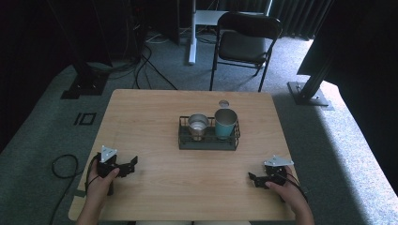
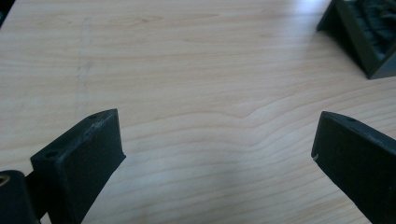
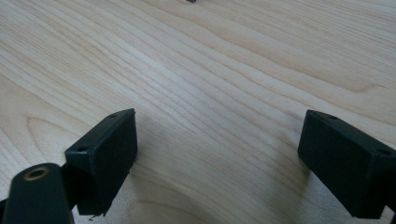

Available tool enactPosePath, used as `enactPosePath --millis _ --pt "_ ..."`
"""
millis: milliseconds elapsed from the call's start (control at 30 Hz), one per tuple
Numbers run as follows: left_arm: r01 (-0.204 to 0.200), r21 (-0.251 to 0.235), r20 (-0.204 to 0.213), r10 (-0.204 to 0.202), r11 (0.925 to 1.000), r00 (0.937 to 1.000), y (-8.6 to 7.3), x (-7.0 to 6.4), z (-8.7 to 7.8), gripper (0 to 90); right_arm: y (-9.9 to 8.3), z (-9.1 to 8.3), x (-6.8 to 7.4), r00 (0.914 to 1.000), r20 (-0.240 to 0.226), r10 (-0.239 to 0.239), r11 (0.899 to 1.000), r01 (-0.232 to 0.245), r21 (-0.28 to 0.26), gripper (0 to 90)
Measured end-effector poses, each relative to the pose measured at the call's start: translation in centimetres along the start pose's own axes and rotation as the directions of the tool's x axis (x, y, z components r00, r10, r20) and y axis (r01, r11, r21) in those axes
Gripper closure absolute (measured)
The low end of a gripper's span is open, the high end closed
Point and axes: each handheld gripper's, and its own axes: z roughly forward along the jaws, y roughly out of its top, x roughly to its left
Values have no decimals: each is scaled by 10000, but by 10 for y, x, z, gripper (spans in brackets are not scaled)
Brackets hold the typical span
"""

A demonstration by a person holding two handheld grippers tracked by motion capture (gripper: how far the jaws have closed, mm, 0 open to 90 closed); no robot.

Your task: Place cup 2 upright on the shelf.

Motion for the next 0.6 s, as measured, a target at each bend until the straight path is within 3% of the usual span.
enactPosePath --millis 267,600 --pt "31 271 -670 -13 9996 9978 -5 5 -5 27 0 0 0 10000 0 1 10000 -1 0 115" --pt "499 601 -1404 -411 9969 9892 -10 12 -11 27 0 0 0 10000 -1 2 10000 -2 -1 115"
